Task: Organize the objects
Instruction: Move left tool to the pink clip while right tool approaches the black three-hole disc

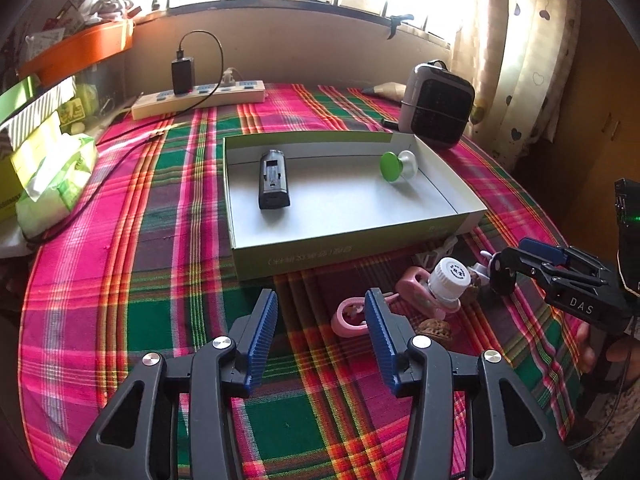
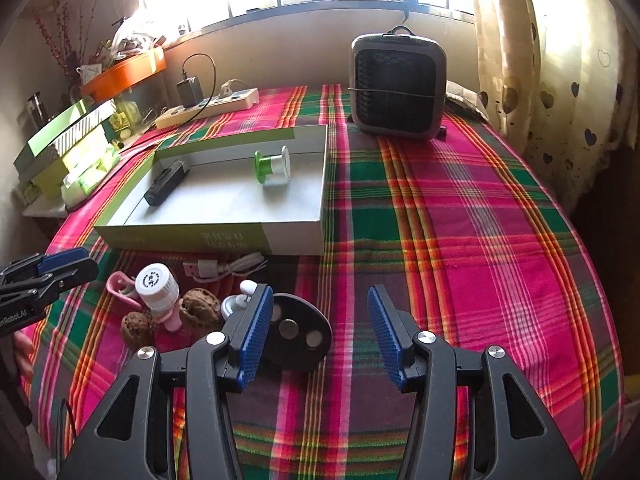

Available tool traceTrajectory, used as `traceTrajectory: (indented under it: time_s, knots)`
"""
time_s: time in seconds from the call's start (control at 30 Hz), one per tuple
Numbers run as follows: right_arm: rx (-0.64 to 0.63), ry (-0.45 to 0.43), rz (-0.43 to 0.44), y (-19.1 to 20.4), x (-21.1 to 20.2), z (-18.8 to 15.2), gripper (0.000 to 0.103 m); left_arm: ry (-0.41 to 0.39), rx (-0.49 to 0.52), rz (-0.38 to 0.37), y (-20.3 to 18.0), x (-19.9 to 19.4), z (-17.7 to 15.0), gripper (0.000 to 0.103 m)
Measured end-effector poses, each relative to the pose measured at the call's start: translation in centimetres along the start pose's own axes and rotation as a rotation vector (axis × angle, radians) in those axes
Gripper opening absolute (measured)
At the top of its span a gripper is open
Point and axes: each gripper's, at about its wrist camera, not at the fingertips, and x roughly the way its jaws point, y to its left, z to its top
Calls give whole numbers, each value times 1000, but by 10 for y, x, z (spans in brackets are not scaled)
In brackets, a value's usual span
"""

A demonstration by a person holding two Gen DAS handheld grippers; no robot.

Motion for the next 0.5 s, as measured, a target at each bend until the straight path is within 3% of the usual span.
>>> traceTrajectory:
  time_s: [0.5]
  knots:
    - [-55, 34, 56, 10, 5, -15, 57, 29, 93, -53, -17, 15, -3, 45]
